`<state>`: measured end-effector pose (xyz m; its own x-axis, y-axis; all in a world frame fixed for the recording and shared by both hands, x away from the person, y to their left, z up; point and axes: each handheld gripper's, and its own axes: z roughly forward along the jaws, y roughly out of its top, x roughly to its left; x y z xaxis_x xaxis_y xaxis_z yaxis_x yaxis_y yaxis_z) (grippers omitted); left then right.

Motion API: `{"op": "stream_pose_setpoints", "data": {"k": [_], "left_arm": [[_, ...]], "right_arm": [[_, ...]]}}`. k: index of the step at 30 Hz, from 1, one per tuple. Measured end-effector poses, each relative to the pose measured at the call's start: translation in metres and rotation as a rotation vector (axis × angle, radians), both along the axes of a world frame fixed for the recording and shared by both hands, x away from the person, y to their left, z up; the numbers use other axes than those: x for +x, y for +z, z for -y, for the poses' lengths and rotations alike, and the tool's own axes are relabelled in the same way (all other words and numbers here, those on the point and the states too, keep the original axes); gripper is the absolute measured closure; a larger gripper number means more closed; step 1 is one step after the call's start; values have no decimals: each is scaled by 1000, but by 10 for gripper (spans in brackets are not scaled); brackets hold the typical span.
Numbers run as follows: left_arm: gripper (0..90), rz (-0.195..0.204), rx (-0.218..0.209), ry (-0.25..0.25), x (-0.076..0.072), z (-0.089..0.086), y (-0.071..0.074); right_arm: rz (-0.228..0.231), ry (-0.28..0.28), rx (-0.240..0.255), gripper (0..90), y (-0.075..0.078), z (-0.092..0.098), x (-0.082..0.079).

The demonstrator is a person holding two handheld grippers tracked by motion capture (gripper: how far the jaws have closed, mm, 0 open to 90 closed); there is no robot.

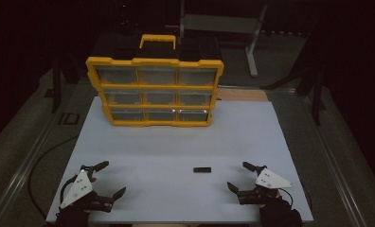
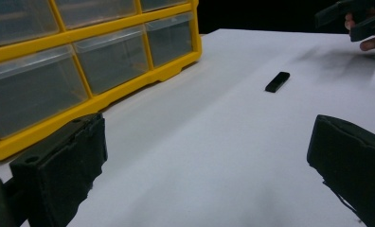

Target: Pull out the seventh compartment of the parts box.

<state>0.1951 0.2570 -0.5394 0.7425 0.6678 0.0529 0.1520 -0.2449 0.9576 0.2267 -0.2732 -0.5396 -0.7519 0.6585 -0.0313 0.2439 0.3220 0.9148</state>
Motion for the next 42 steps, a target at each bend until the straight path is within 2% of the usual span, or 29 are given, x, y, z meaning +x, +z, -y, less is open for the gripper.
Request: {"op": "stream_pose_setpoints", "data": {"k": [11,17,24,30,33,42], "left_arm": [[0,9,32,-6,2,0,-3],[0,21,38,-5,1,1,2],[0,32,20,-15,5,5,17],[0,45,44,-28,12,8,29],[0,64,66,-45,19,11,42],[0,106,136,-75,38,21,66]], "right_arm": [[36,3,-32,77,-1,-1,-3],[48,7,-35,77,1,-2,-4],[64,10,-28,77,4,-3,-5],[70,4,-26,77,5,-2,-5],[71,-3,-23,77,6,-3,-6],[86,0,-22,78,7,-3,-6]]}}
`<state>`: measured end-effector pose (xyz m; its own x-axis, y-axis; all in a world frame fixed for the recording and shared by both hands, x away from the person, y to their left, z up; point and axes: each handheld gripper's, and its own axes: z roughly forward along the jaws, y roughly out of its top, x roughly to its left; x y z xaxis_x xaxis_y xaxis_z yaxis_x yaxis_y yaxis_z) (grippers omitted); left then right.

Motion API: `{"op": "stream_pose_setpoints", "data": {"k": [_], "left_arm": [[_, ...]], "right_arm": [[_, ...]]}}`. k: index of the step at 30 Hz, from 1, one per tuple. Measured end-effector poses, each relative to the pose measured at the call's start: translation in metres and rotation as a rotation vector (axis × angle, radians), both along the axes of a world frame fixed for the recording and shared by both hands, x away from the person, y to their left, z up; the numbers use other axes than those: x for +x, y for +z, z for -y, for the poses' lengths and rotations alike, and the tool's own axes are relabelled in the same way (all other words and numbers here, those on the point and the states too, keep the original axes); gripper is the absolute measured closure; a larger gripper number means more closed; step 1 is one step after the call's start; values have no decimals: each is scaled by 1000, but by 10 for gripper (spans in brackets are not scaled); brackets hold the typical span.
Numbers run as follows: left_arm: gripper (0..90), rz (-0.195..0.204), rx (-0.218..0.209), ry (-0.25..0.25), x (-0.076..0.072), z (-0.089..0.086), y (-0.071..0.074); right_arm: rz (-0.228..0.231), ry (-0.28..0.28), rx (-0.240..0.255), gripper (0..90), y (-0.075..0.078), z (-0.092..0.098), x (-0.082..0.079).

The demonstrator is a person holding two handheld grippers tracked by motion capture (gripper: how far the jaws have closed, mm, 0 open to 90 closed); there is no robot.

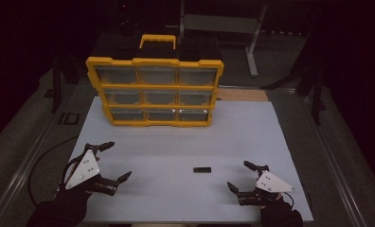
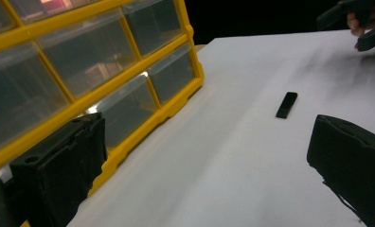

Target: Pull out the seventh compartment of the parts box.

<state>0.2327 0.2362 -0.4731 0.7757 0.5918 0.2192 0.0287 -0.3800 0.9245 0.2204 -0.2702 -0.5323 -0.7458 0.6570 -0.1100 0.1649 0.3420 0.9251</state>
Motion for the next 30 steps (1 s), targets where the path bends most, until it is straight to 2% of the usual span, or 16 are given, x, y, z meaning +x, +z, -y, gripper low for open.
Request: {"op": "stream_pose_setpoints", "data": {"k": [3,8,11,16,19,20,21,22,27,30], "left_arm": [[0,20,-10,-1,7,1,8],[0,48,11,0,17,3,16],[0,64,39,-9,28,7,22],[0,21,50,-30,38,9,27],[0,19,52,-17,45,10,28],[0,19,77,12,50,12,28],[0,19,77,12,50,12,28],[0,34,98,16,54,13,28],[0,62,119,45,64,14,27],[0,83,150,52,73,16,26]], "right_arm": [[-1,2,-1,78,0,0,0],[4,1,-2,78,0,-1,0],[6,1,-2,78,0,-1,0],[5,3,-1,78,0,-1,0],[6,3,-2,78,0,-1,0],[7,3,-2,78,0,-1,0],[5,2,0,78,0,-1,0],[4,2,2,78,0,0,0],[5,-1,3,78,-1,0,0],[5,0,3,79,-1,0,0]]}}
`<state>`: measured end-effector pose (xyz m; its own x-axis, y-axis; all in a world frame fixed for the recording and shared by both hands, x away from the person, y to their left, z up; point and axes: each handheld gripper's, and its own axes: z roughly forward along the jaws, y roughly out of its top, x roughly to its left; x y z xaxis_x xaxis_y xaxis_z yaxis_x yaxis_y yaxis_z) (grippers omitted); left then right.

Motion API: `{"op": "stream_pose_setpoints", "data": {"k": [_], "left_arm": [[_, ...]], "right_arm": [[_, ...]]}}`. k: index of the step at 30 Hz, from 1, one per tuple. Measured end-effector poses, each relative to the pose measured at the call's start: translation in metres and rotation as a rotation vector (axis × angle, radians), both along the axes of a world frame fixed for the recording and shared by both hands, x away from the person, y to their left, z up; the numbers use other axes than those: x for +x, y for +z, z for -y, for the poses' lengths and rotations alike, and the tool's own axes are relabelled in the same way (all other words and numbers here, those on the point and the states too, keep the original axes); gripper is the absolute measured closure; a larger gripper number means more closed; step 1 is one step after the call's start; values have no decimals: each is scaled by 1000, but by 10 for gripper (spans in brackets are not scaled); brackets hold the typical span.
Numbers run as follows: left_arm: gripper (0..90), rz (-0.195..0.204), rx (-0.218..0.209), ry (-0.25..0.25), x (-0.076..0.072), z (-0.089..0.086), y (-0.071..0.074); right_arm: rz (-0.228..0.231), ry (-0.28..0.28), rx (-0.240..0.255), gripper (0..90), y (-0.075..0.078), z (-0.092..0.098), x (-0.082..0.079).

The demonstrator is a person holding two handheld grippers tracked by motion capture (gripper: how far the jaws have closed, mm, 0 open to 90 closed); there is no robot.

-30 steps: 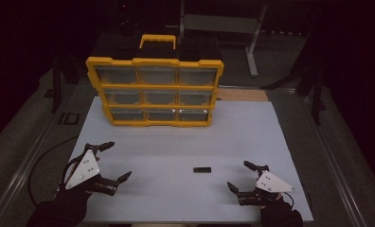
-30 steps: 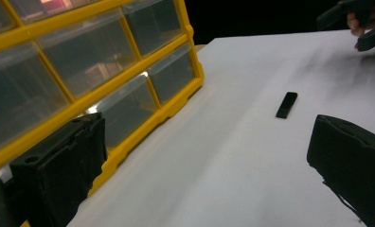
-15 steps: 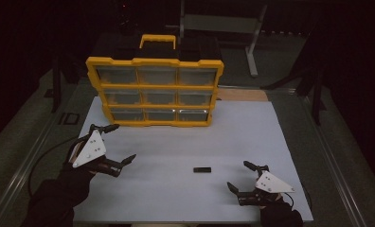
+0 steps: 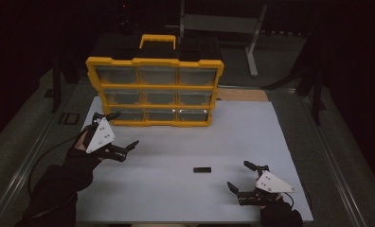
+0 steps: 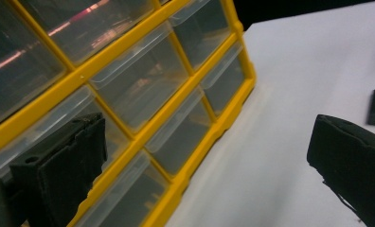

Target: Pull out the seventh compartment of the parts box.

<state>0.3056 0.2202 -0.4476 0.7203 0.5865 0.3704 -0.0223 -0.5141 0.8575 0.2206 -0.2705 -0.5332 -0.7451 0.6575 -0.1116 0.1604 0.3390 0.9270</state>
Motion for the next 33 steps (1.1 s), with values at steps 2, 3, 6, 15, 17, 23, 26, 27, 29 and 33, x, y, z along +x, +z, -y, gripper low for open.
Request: {"op": "stream_pose_setpoints", "data": {"k": [2,3,6,15,17,23,26,27,29,33], "left_arm": [[0,6,6,3,2,0,0],[0,7,11,5,5,1,0],[0,21,42,5,12,2,0],[0,37,95,-9,29,10,-2],[0,48,119,-4,32,12,-3],[0,67,166,-5,41,17,-8],[0,89,184,-2,44,19,-12],[0,103,195,3,45,19,-13],[0,136,217,8,47,20,-19],[23,174,259,1,51,18,-26]], "right_arm": [[0,0,0,79,0,0,0],[-2,-1,0,79,0,0,0],[-3,0,2,79,0,0,0],[-9,-3,10,79,-1,0,0],[-8,-3,9,79,-1,1,1],[-7,-3,6,79,-1,1,1],[-7,-3,6,79,-2,1,1],[-10,-4,6,79,-2,1,1],[-11,-5,7,79,-2,1,1],[-13,-4,6,79,-2,1,1]]}}
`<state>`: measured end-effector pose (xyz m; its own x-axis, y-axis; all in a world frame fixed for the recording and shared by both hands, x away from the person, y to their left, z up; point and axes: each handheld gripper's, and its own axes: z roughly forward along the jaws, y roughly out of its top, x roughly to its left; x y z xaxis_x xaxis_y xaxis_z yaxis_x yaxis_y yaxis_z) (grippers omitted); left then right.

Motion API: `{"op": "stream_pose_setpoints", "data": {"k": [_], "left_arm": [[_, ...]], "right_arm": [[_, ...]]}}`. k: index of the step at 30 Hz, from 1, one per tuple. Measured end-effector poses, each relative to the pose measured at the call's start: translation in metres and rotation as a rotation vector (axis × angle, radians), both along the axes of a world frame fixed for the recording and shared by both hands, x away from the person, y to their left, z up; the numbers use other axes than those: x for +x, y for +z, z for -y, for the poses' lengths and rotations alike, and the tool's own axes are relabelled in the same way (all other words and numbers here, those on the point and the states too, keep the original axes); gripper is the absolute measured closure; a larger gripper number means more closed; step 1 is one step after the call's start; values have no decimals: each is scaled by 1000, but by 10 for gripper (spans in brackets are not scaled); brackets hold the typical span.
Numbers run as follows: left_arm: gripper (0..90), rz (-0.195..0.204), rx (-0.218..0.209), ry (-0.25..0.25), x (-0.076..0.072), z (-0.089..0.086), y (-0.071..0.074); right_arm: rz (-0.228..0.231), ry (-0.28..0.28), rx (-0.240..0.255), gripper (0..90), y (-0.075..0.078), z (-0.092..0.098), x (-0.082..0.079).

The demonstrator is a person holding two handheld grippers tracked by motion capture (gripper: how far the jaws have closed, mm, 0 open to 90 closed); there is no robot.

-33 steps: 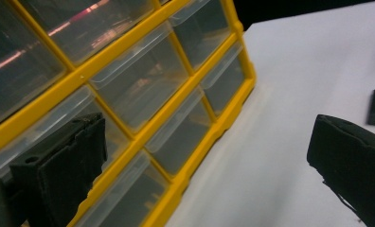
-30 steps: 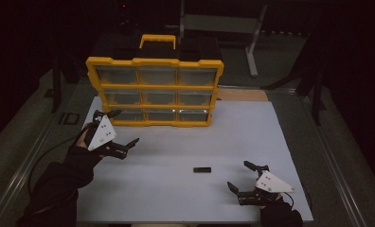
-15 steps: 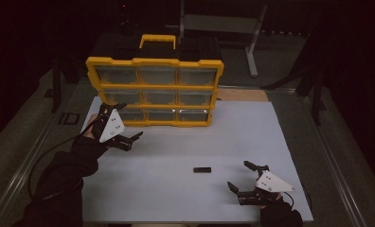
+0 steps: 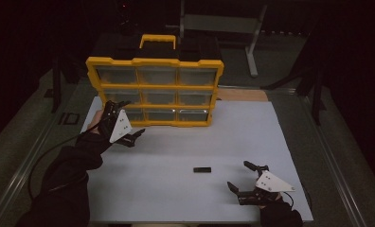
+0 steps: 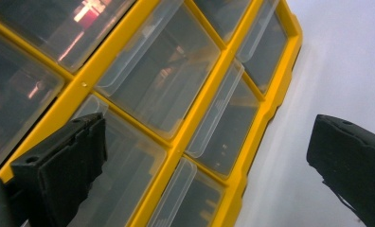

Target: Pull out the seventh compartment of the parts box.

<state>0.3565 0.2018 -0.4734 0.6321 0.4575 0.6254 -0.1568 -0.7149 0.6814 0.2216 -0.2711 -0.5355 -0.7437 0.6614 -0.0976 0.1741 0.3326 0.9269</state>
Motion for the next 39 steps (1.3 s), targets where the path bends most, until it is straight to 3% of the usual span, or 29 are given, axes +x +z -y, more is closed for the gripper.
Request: {"op": "stream_pose_setpoints", "data": {"k": [4,5,11,12,15,22,30,35,39], "left_arm": [[77,33,41,-9,3,-1,-8],[103,56,73,-10,6,-2,-14],[166,82,129,-27,12,0,-25],[190,100,163,-20,14,1,-28],[207,101,174,-17,16,2,-30],[316,118,259,-13,22,5,-38],[408,113,335,41,30,8,-47],[499,135,382,75,33,10,-54],[544,138,392,96,36,11,-57]], "right_arm": [[2,1,-2,79,0,0,0],[0,1,-1,79,0,0,0],[-7,1,1,79,-1,0,0],[-8,1,2,79,-1,0,0],[-8,1,2,79,-1,0,0],[-8,1,3,79,-1,0,0],[-7,2,4,79,-1,0,0],[-8,2,3,80,-1,0,0],[-10,2,6,79,-1,0,0]]}}
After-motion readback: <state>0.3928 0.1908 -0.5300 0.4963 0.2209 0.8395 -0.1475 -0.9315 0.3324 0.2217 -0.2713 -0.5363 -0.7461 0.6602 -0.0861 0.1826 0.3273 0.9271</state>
